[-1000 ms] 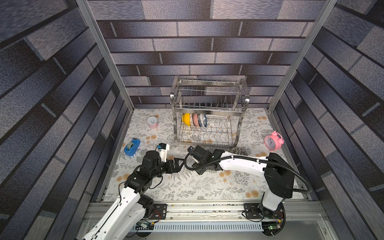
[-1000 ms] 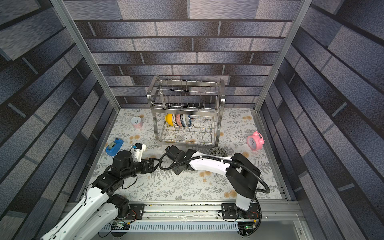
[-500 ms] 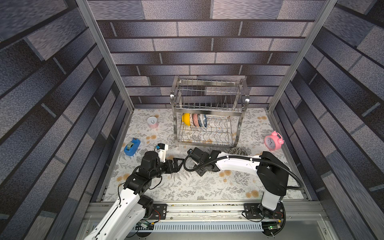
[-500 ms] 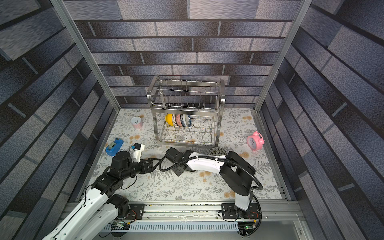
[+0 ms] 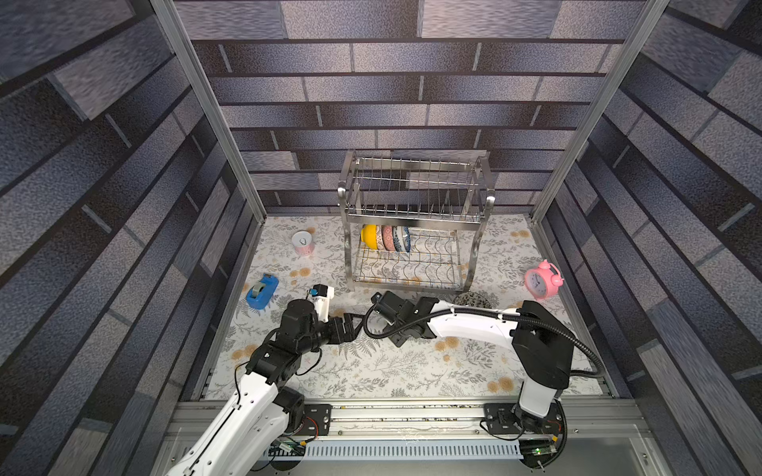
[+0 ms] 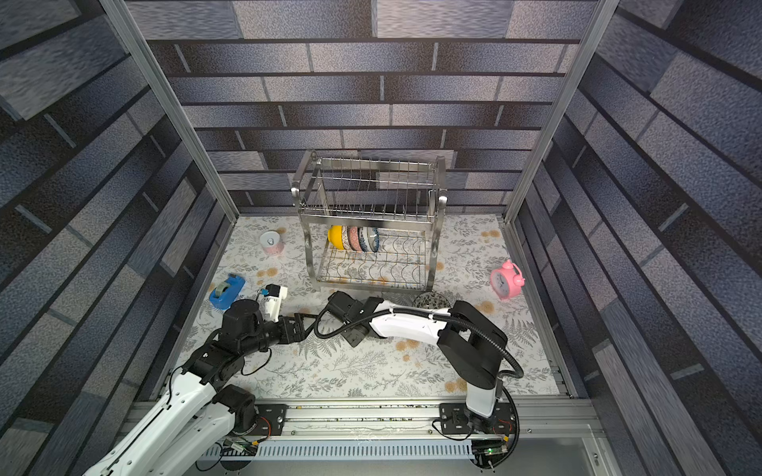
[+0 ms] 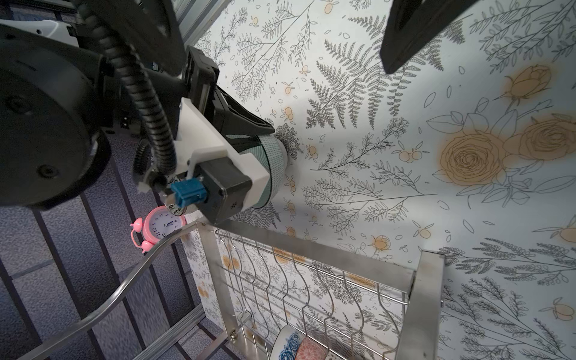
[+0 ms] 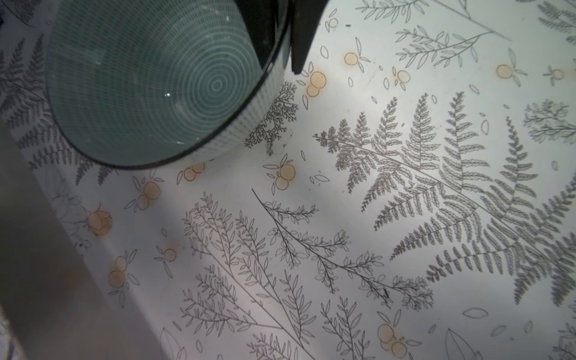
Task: Load bowls into a dish rack
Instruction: Pick up the bowl from the center of the table.
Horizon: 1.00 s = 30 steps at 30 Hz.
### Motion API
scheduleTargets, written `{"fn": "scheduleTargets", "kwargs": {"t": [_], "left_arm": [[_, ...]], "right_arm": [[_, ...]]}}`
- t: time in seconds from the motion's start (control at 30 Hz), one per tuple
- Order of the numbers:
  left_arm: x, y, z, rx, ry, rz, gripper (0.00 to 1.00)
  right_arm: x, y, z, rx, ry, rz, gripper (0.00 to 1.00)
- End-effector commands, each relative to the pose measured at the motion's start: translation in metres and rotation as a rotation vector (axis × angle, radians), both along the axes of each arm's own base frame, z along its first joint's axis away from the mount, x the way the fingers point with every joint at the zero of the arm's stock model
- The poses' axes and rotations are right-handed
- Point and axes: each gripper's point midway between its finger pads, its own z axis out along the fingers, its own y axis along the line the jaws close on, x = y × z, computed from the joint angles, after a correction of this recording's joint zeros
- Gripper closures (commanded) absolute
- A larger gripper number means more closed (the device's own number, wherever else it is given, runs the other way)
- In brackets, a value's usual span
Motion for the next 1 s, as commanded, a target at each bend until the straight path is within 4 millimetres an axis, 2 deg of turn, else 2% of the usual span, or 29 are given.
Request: {"fn": "scheduleTargets", "kwargs": {"t": [0.0,0.37,0.6,0.8,0.97], "left_arm": [[-0.002,-0.001,-0.004,-0.008,0.019,-0.006,0.0],[0.001,-0.003,0.001,-0.019,0.007,-0.016,0.0],[0.006,-0.005,0.008,-0.026,-0.009,-0.022,0.0],[0.013,-0.009,0.02,-0.044,-0.038,-0.03,0.01],[0.019,-0.014,0.034,-0.055,-0.072,-0.045,0.0]], "right_arm": [[-0.01,0.001,0.0,0.004,0.045,0.009,1.0],[-0.017,0.012,0.024,0.125,0.063,0.014,1.0],[-0.013,0.019,0.046,0.179,0.036,0.013,1.0],[-0.007,0.023,0.068,0.248,0.001,-0.016,1.0],[-0.001,0.025,0.095,0.342,-0.014,-0.038,1.0]]}}
